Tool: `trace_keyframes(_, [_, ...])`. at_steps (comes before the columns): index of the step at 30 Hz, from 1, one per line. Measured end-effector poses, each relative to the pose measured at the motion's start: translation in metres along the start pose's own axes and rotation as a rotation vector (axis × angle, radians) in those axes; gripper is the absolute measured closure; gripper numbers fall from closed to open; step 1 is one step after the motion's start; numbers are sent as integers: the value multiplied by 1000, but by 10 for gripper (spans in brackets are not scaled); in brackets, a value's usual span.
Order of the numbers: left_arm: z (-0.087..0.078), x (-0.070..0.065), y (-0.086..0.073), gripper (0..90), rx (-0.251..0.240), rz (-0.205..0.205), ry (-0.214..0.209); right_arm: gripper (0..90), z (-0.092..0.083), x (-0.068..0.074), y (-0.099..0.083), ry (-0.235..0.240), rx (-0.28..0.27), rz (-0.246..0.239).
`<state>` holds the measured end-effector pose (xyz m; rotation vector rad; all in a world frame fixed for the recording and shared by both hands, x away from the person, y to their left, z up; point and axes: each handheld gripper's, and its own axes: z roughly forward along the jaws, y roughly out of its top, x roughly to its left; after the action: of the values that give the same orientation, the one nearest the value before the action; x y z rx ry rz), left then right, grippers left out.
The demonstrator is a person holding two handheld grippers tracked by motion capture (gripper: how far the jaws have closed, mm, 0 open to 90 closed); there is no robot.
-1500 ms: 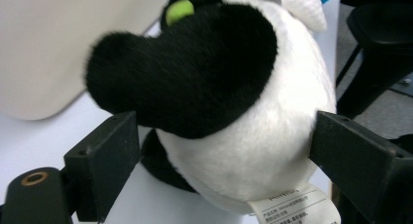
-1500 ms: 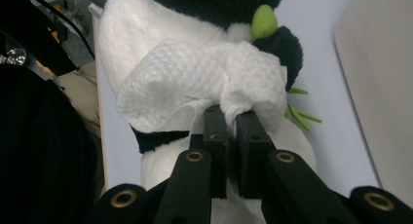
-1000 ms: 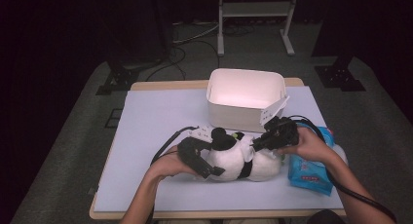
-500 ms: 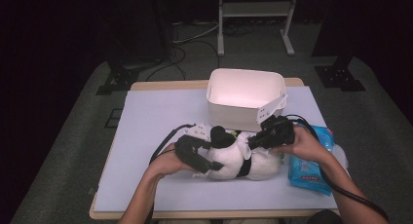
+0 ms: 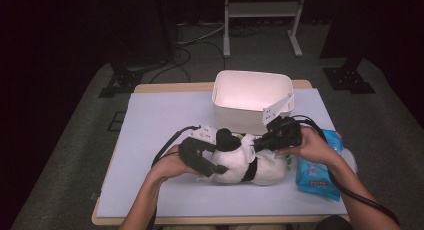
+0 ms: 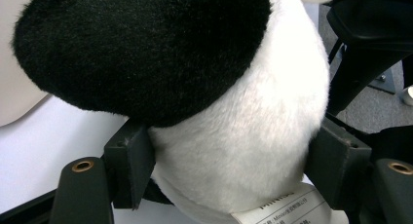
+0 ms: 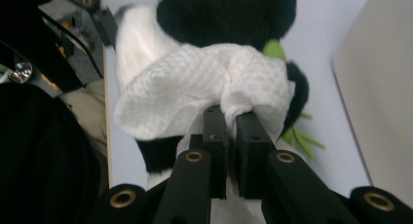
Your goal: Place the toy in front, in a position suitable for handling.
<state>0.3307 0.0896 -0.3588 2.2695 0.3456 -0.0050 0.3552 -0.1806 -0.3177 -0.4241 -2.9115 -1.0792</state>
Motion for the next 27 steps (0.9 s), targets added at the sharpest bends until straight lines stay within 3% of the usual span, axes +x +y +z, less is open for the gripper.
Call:
trace_keyframes(11, [-1,0,7,283,-9,14,-6,840,-14,-4,-19,-7,5,33])
trace_keyframes(18, [-6,0,11,296,1,18,5,839,-5,-4,-10,34,7,36])
trace_keyframes(27, [-29,2,14,303,-14,22,49,841,6,-6,4,55,-28,29])
